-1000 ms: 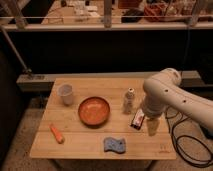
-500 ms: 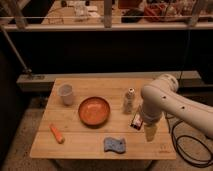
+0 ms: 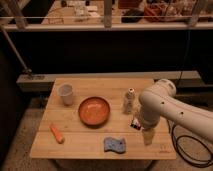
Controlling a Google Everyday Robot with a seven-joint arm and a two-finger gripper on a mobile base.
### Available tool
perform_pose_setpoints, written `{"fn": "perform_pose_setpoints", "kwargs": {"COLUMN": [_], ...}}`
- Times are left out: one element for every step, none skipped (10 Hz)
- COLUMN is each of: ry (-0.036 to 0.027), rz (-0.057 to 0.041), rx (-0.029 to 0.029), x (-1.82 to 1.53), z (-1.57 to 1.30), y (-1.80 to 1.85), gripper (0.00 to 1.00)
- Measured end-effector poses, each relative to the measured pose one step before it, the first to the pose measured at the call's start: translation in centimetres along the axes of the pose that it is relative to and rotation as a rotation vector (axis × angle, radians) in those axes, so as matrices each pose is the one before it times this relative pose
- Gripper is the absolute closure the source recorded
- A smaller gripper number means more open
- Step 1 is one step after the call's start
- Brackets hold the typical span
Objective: Place the white sponge in the ceramic bowl
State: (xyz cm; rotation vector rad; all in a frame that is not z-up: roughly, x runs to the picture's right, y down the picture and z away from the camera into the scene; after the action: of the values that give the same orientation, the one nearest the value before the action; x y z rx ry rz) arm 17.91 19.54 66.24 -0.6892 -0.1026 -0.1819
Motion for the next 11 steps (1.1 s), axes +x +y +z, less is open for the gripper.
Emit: {"fn": "perform_pose_setpoints", "kwargs": {"ry": [-0.00523,-0.00359,-0.00654,-0.00349,-0.00067,-0.00256,-0.00357,-0.00505,-0.0048,-0.0043,-0.00242], "rz": [-0.0093,-0.00673,-0.00818,-0.00568,-0.00269,-0.00419,-0.00957,-0.01179,-0.0096,-0.0052,-0.00444], "rx": [-0.0017,-0.00014,0.00002,-0.00235,0.00132,-0.00198,-0.00125,0.00016,0.00044,-0.00099,0.00026], "x": [-0.435,-0.342,-0.543,-0.394,-0.114,-0.103,-0.262,-0.463,-0.422,-0.269,-0.188], "z": [0.382,0.208,0.388,0.299,0.076,0.157,0.232,0.284,0.284,0.23,0.166], "y": [0.328,0.12,0.141,0.188,0.024,0.164,0.182,0.061,0.088,0.157,0.073], "gripper": [0.2,0.2,0.2,0.2,0.2,0.2,0.2,0.2,0.2,0.2,0.2]}}
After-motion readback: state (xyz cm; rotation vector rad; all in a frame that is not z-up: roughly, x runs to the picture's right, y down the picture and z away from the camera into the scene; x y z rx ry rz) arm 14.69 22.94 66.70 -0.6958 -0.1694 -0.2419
